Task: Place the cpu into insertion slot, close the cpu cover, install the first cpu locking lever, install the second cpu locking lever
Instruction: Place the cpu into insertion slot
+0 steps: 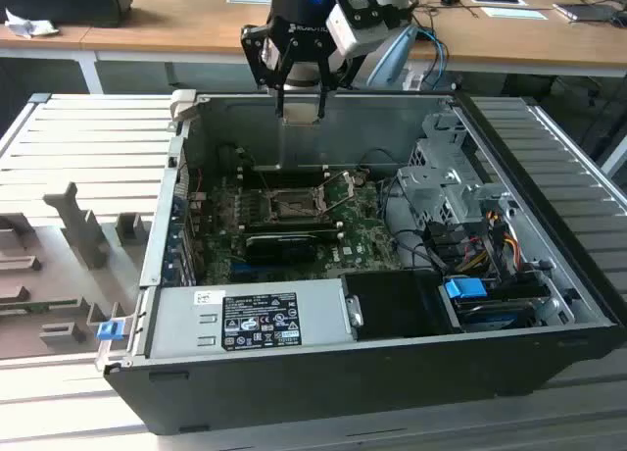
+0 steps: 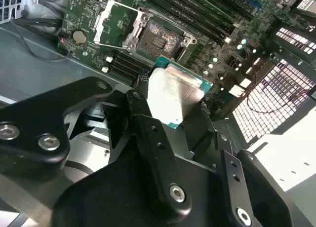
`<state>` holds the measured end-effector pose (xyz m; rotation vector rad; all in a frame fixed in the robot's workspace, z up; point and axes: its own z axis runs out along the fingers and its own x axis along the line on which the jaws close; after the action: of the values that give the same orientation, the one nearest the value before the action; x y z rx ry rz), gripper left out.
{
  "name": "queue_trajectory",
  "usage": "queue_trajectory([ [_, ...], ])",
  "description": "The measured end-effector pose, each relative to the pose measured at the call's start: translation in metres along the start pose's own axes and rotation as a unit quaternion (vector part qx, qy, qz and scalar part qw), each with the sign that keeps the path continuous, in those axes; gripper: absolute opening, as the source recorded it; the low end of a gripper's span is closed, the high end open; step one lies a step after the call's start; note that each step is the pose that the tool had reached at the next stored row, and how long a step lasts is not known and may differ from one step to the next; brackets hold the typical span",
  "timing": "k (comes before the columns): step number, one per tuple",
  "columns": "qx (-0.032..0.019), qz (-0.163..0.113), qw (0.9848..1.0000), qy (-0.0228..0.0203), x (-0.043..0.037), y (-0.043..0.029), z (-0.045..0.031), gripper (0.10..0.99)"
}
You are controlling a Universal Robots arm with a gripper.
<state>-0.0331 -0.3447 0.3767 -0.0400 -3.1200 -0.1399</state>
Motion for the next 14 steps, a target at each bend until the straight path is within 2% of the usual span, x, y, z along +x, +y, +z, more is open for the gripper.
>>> queue_trajectory([
  [9,-0.0003,0.014,0.9999,-0.0012,0.0002,0.0000,0.0000,0.529],
  [12,-0.0005,0.025,0.9997,-0.0023,0.0003,0.0000,0.0001,0.529],
  [14,-0.0009,0.043,0.9991,-0.0038,0.0003,0.0000,0.0001,0.529],
])
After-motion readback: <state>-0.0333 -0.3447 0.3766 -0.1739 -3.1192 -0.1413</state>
